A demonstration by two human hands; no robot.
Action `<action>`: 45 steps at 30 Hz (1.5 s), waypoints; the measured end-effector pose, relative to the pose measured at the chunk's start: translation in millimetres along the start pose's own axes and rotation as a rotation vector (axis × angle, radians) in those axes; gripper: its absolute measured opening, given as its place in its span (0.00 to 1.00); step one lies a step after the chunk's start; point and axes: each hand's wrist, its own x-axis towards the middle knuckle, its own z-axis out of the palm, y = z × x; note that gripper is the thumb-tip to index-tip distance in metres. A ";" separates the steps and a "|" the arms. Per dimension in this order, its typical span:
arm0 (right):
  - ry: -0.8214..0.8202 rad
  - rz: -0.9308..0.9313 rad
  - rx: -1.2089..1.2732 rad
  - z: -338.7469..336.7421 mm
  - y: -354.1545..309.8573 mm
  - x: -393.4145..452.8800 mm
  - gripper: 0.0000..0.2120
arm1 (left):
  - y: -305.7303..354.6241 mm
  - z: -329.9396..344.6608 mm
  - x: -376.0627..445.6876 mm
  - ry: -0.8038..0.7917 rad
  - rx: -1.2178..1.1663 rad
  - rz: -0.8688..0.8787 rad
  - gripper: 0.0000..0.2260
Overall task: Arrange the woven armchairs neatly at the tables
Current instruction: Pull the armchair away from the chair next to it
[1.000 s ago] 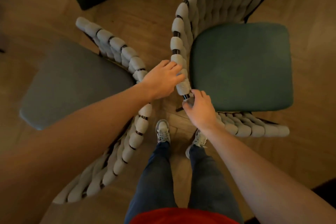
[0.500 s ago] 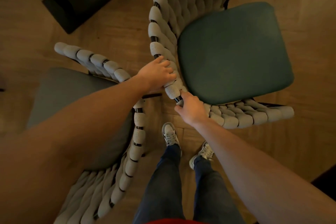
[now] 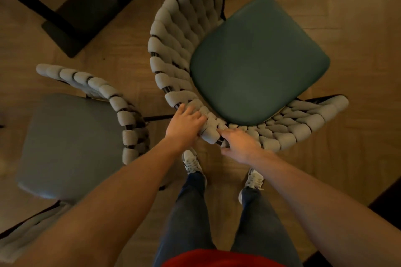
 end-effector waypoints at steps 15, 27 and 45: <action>-0.222 -0.103 -0.269 -62.6 171.9 -87.1 0.31 | 204.7 -27.2 49.3 0.012 -0.231 -0.280 0.21; 0.403 0.097 0.270 -77.2 194.2 -118.0 0.34 | 187.1 -44.7 66.7 0.120 -0.724 -0.258 0.29; 0.908 1.122 1.855 -49.8 178.6 -95.4 0.27 | 7.8 -38.4 111.9 0.270 -1.727 -1.290 0.31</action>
